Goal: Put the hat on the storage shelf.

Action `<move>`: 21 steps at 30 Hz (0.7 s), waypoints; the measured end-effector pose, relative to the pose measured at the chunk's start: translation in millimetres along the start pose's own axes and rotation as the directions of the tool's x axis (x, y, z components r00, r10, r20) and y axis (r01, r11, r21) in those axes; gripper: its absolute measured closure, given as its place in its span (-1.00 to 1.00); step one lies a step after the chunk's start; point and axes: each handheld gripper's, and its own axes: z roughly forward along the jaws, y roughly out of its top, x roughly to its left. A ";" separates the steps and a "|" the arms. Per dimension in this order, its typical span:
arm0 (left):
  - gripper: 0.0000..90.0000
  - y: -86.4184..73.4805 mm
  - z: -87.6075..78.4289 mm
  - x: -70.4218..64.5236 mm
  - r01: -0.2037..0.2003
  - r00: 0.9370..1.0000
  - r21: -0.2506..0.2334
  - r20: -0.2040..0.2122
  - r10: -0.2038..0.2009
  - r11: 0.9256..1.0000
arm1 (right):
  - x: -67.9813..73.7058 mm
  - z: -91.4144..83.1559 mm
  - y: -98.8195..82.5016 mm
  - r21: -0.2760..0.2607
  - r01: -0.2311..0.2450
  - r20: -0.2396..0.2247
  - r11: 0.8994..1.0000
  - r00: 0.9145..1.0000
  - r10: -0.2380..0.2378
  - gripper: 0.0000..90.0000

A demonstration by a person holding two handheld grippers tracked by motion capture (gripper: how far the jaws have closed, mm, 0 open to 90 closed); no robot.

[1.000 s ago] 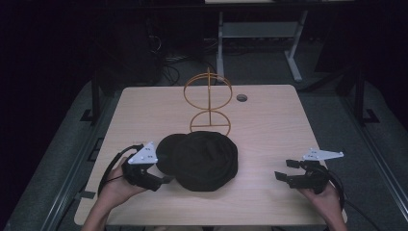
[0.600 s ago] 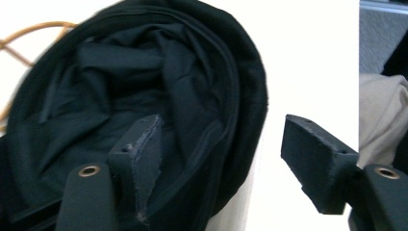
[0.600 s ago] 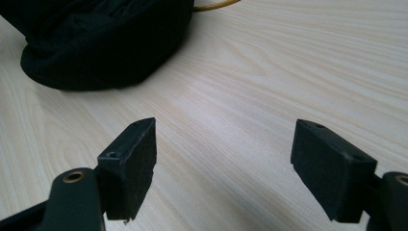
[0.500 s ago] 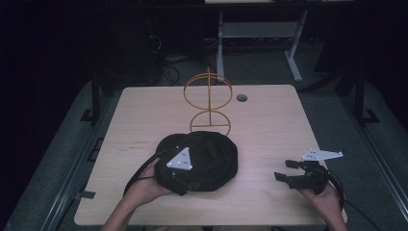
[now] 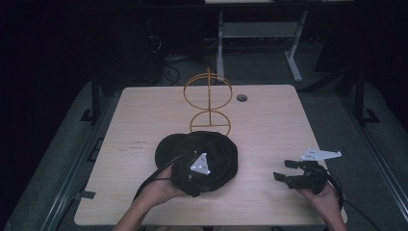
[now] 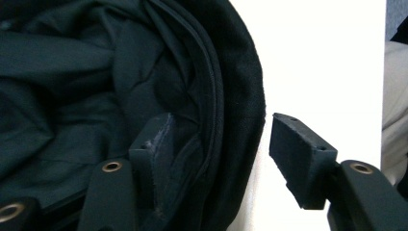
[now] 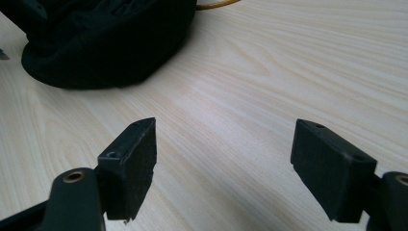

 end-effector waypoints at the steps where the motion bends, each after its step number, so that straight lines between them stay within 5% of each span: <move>1: -0.07 1.6 3.2 -0.7 -0.001 1.000 0.015 -0.001 0.001 1.000 | 0.2 0.1 0.0 0.000 0.000 0.000 1.000 1.000 0.000 -0.47; 10: 0.11 14.1 23.8 -7.1 -0.034 0.999 0.146 -0.017 0.037 0.989 | 2.1 2.1 0.5 0.004 0.015 -0.004 1.000 1.000 -0.015 -0.47; 12: 0.15 17.5 29.4 -8.8 -0.043 0.999 0.196 -0.021 0.048 0.980 | 2.5 2.3 0.6 0.006 0.017 -0.005 1.000 1.000 -0.017 -0.47; 15: 0.18 23.6 38.7 -14.1 -0.099 0.992 0.287 -0.046 0.117 0.953 | 2.5 2.2 0.6 0.006 0.014 -0.006 1.000 1.000 -0.014 -0.47; 18: 0.35 27.4 43.5 -16.4 -0.132 0.987 0.324 -0.049 0.156 0.937 | 2.7 2.4 0.4 0.008 0.015 -0.007 1.000 1.000 -0.015 -0.47; 21: 0.58 30.3 42.5 -14.3 -0.137 0.984 0.324 -0.062 0.165 0.936 | 3.3 2.1 0.5 0.004 0.019 -0.008 1.000 1.000 -0.019 -0.47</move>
